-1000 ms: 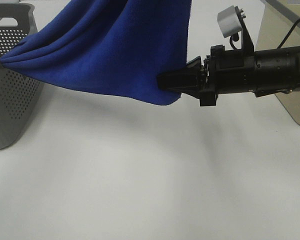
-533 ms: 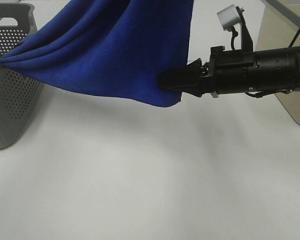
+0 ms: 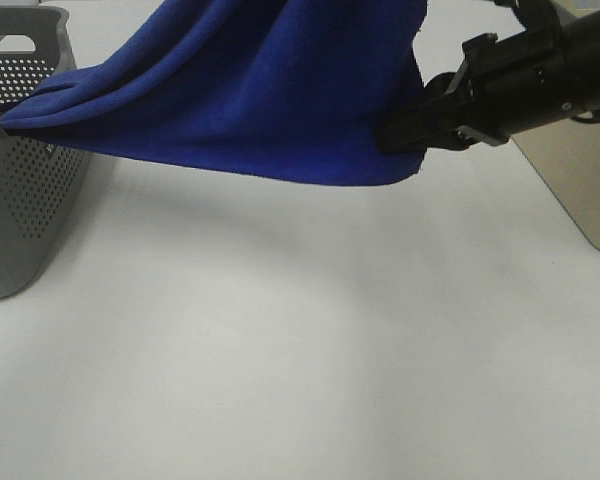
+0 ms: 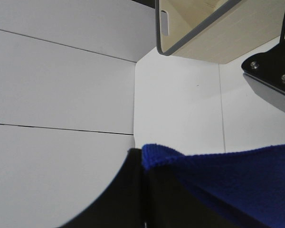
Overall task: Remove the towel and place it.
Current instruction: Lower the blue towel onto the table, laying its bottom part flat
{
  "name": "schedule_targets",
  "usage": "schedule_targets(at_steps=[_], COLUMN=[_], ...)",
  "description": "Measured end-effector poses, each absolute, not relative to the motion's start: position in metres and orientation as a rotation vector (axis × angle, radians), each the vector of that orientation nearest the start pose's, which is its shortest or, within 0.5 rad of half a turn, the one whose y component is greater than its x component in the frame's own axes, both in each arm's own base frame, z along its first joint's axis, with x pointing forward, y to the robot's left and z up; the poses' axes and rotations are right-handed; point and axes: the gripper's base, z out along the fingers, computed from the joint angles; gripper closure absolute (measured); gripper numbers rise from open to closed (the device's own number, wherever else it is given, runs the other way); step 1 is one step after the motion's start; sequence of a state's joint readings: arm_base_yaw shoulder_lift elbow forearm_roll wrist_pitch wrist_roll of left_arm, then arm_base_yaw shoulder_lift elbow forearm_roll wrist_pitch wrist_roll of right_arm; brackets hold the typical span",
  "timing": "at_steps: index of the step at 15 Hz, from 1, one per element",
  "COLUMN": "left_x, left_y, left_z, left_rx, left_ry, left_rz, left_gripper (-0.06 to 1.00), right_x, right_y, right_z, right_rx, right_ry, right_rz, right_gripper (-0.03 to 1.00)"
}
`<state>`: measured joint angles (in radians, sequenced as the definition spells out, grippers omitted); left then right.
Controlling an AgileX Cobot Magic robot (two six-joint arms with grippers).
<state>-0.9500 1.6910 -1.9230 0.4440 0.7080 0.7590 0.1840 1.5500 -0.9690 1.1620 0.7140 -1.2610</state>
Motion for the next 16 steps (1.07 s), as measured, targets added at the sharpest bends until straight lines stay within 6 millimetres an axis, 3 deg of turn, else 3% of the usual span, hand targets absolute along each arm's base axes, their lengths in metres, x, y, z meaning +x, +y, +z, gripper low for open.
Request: schedule_targets(at_steps=[3,5,8,11,12,16], left_x=[0.254,0.271,0.290,0.306,0.315,0.336], left_y=[-0.293,-0.279,-0.262,-0.247,-0.240,-0.236], left_z=[0.474,0.476,0.480,0.489,0.493,0.489], left_rx=[1.406,1.277,1.121,0.970,0.905,0.864], left_ry=[1.215,1.300,1.374,1.368,1.328,1.251], left_rz=[0.327,0.277,0.219,0.154,0.131,0.136], left_gripper=[0.94,0.94,0.94,0.94,0.94,0.94], right_x=[0.302,0.304,0.309,0.314,0.323,0.336], right_y=[0.103,0.099,0.089,0.083,0.083,0.081], right_z=[0.297,0.317,0.364,0.410,0.435,0.464], right_rx=[-0.767,-0.758,-0.746,-0.750,-0.748,-0.752], right_ry=[2.239,2.286,2.294,2.170,2.071,1.895], right_rz=[0.589,0.535,0.364,0.225,0.162,0.048], right_gripper=[0.95,0.95,0.95,0.95,0.95,0.95])
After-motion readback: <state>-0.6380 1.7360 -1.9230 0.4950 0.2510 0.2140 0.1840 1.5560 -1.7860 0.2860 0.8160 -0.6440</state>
